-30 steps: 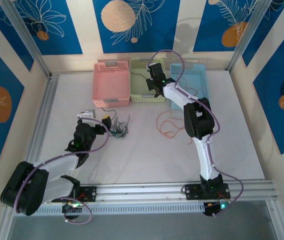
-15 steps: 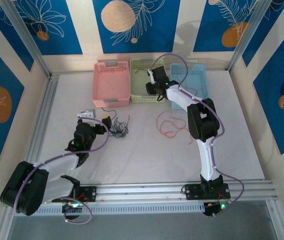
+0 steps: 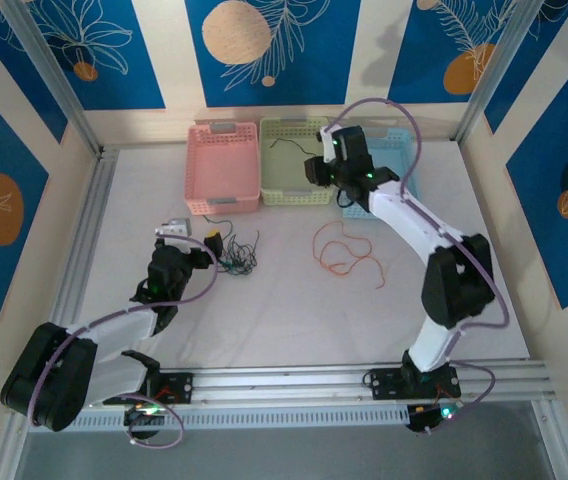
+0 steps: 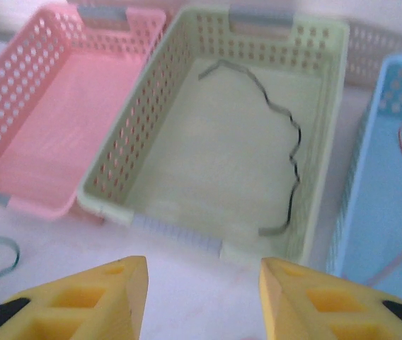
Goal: Untangle the cables
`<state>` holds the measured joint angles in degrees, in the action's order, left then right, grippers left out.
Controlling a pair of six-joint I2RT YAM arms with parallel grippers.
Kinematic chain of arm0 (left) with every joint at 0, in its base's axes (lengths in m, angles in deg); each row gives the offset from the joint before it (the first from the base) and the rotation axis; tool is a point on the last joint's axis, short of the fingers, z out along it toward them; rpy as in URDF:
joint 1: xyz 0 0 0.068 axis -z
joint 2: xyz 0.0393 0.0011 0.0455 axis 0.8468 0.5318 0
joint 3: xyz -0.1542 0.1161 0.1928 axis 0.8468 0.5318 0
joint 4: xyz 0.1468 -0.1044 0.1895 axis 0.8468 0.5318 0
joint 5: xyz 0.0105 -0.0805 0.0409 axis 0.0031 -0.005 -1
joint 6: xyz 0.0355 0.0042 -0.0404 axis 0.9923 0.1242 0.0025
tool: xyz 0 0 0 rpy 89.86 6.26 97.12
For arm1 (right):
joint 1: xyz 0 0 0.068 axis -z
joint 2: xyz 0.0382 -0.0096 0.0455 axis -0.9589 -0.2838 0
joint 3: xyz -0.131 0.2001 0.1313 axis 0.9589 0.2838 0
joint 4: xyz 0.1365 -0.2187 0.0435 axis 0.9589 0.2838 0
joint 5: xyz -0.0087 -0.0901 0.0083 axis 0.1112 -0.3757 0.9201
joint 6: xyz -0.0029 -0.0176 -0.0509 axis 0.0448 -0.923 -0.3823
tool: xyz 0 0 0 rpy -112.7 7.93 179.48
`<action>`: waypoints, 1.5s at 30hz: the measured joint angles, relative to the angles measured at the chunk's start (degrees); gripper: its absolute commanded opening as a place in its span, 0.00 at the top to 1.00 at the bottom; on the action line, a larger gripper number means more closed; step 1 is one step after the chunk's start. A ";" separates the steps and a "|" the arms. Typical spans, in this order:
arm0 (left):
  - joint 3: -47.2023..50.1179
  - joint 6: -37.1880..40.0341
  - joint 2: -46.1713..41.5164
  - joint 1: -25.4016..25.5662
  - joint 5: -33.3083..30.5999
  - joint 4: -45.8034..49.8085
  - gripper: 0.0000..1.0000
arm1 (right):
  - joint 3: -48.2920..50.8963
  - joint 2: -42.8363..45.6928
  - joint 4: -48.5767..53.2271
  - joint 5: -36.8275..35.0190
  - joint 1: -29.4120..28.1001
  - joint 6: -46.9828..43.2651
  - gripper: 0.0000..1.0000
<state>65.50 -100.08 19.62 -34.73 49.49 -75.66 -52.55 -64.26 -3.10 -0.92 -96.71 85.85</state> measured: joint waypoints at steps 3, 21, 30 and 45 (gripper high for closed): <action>0.00 0.00 0.00 0.00 0.00 0.00 0.03 | 7.72 4.44 3.21 1.20 0.07 3.08 0.54; 0.00 0.00 -0.04 0.00 0.00 0.00 0.03 | 8.50 -6.67 23.76 9.27 -2.21 6.23 0.46; 0.00 0.00 -0.04 0.00 0.00 0.00 0.03 | 5.90 -14.91 30.12 5.55 -6.38 2.58 0.48; 0.00 0.00 -0.07 0.00 0.00 0.00 0.03 | 5.79 -14.97 31.89 1.70 -6.47 0.11 0.89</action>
<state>65.50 -100.08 19.56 -34.73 49.49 -75.66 -46.75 -79.23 28.79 0.79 -103.18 85.96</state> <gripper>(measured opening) 0.973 0.131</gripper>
